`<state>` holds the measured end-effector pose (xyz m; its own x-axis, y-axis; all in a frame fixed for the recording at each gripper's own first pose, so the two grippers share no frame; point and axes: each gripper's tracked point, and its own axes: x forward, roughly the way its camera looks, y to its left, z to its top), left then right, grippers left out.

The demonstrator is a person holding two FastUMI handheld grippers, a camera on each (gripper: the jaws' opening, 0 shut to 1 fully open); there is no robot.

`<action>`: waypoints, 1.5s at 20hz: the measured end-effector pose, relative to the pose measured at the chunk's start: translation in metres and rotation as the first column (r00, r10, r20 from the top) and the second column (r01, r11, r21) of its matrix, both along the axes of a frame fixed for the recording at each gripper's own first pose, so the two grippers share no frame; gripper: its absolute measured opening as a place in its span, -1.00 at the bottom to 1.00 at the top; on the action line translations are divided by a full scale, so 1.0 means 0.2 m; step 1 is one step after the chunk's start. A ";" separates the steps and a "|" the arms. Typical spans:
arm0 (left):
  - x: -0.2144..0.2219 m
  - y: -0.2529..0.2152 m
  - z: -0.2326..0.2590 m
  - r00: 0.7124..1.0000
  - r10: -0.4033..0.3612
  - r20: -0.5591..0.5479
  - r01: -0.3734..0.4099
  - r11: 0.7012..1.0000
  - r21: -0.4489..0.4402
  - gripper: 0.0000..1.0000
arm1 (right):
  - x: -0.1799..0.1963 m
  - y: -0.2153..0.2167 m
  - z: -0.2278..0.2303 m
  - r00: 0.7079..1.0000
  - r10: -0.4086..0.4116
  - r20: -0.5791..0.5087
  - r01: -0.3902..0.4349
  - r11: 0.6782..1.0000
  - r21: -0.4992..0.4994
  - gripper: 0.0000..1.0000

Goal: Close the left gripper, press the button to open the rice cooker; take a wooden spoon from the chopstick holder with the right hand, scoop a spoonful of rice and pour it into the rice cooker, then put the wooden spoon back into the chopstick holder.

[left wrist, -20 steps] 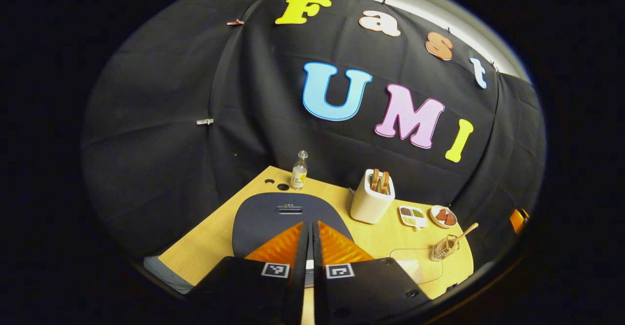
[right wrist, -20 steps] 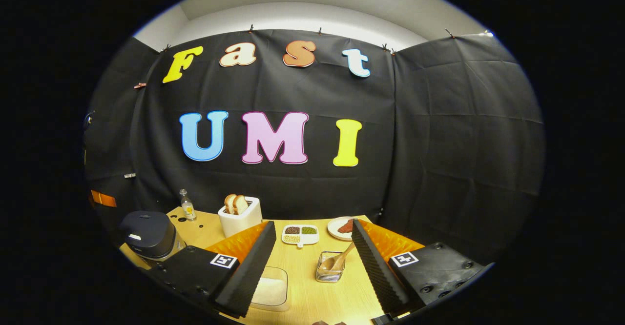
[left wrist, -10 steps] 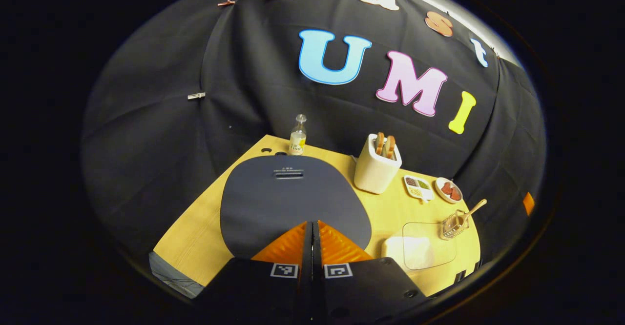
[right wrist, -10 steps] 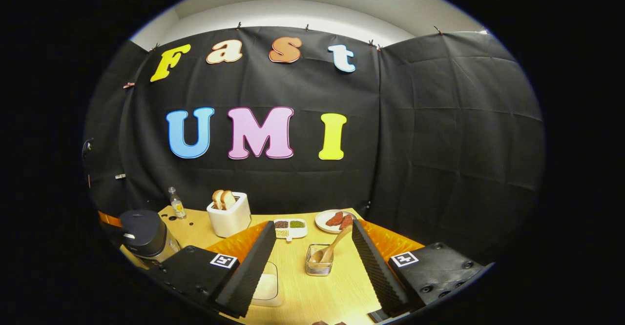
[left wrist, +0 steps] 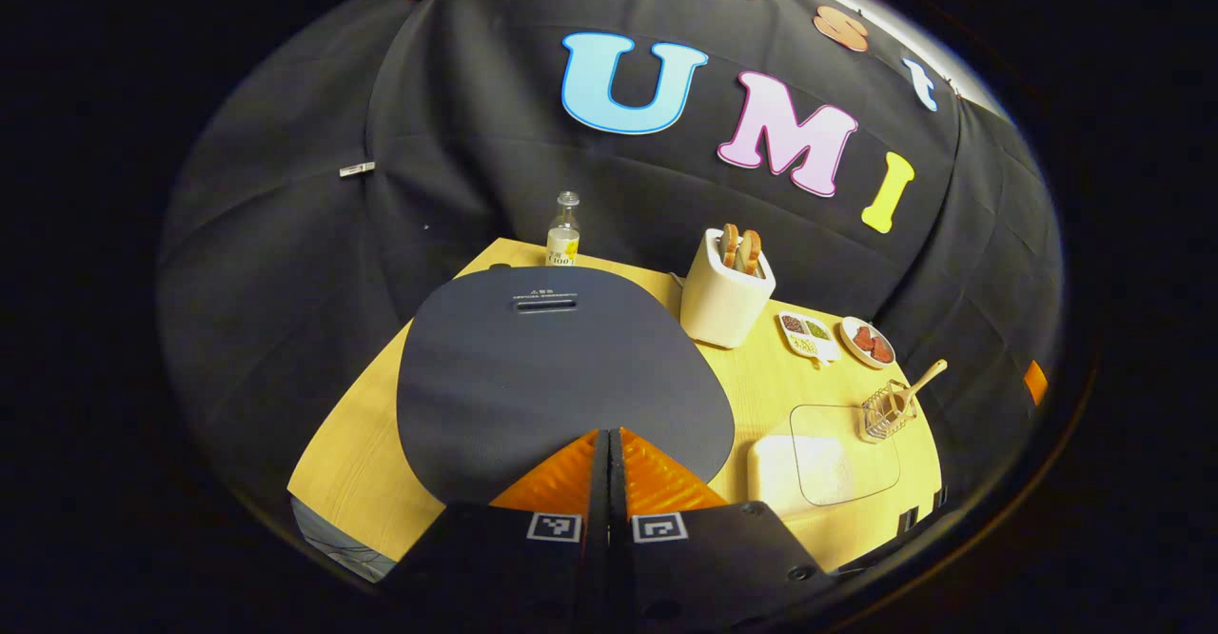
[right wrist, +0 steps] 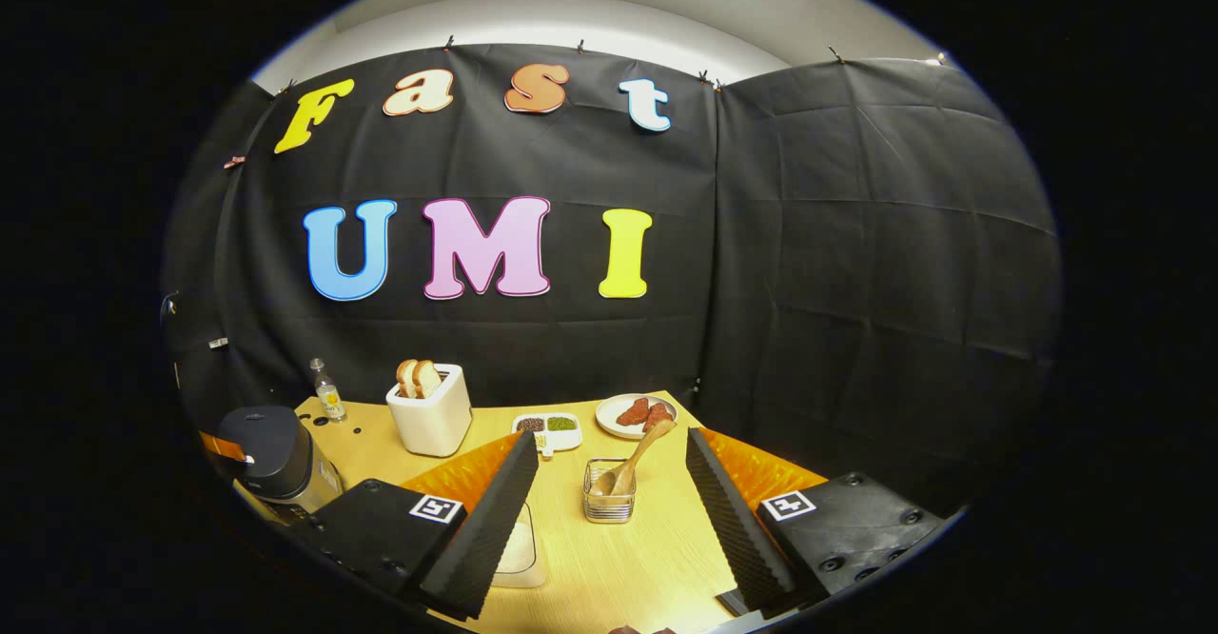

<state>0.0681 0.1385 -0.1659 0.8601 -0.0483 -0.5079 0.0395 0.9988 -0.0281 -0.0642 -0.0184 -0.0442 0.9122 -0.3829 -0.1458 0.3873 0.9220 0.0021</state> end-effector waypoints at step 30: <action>-0.16 -0.18 0.82 0.878 0.161 0.450 -0.168 0.986 -0.024 -0.75 | 0.43 -0.18 -0.18 0.992 0.110 -0.061 -0.105 0.992 0.073 0.96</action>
<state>0.0366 0.1016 -0.0026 0.9909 0.1181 -0.0648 -0.1203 0.9922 -0.0317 0.0217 -0.0537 -0.0795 0.9353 -0.2699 -0.2288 0.2873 0.9567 0.0459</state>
